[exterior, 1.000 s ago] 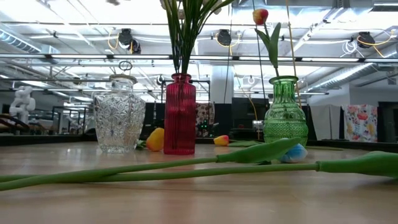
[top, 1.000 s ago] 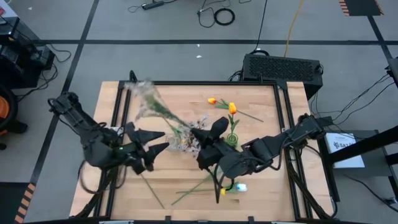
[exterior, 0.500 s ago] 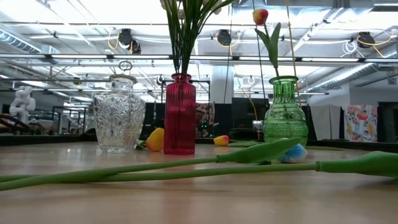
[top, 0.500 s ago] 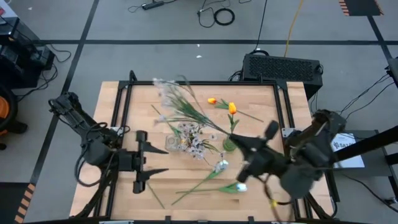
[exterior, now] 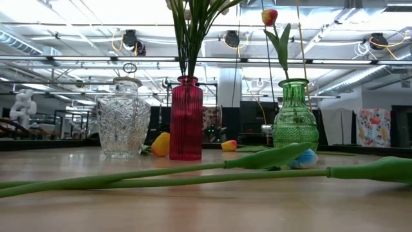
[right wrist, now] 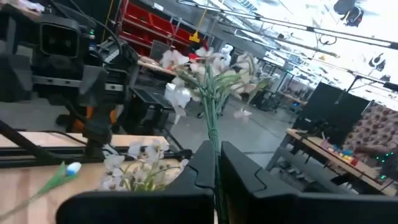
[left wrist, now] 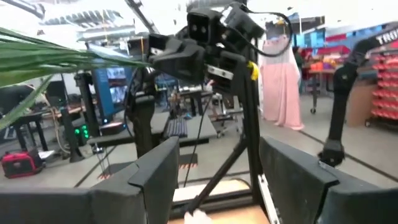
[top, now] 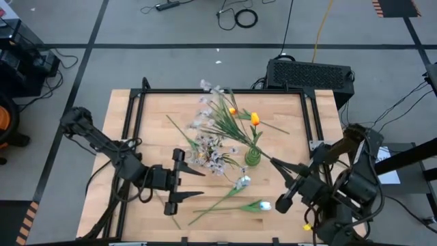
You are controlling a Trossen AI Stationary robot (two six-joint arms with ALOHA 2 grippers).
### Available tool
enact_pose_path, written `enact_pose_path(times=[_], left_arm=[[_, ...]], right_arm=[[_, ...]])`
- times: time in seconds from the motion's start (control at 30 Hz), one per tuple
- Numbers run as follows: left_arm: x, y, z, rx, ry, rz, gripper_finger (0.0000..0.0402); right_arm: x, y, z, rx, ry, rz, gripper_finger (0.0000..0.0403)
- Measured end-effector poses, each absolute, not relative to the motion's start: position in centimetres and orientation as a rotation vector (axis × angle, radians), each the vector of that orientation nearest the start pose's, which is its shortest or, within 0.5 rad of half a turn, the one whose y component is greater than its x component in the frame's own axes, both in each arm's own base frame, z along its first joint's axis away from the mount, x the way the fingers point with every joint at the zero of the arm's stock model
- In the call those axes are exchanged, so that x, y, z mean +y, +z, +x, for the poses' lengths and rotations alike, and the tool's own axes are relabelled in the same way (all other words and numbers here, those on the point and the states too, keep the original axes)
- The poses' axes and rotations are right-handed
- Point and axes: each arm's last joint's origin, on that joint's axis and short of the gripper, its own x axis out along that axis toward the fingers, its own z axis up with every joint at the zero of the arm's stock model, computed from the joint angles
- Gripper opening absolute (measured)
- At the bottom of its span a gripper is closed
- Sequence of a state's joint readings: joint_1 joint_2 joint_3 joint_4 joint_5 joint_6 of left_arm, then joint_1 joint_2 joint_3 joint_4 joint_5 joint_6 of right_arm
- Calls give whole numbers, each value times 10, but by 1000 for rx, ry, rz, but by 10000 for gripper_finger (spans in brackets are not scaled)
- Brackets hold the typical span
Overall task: Sort flowers into vase by color
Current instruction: Put the white flowers into the red vase
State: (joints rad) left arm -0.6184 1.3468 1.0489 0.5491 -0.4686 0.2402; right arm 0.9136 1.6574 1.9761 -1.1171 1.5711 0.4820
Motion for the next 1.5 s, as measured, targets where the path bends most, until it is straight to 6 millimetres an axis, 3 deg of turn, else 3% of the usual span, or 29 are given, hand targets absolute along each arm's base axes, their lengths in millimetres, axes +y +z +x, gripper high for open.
enact_pose_path(times=[0.2,0.3,0.4,0.53,0.63,0.8,0.93,1.17,1.37,1.5], left_arm=[[-165,371,256,-247,-123,101,228],[-165,373,252,-251,-129,98,228],[-165,374,251,-249,-132,100,228],[-167,371,251,-227,-139,114,228],[-167,373,250,-238,-138,109,228],[-168,375,249,-262,-140,101,228],[-167,380,247,-310,-133,85,228],[-173,388,239,-387,-139,73,228],[-161,394,240,-502,-69,37,228],[-151,394,246,-529,-34,23,228]], right_arm=[[211,472,241,127,-735,-301,2],[199,492,267,129,-547,-334,2],[188,514,283,-26,-347,-389,2],[171,538,281,-211,-238,-430,3],[161,544,277,-250,-147,-398,2],[170,514,290,-227,-50,-366,1],[178,487,297,-328,-63,-323,1],[183,425,304,-452,-98,-293,1],[177,397,299,-564,-124,-215,0],[176,390,294,-650,-66,-179,0]])
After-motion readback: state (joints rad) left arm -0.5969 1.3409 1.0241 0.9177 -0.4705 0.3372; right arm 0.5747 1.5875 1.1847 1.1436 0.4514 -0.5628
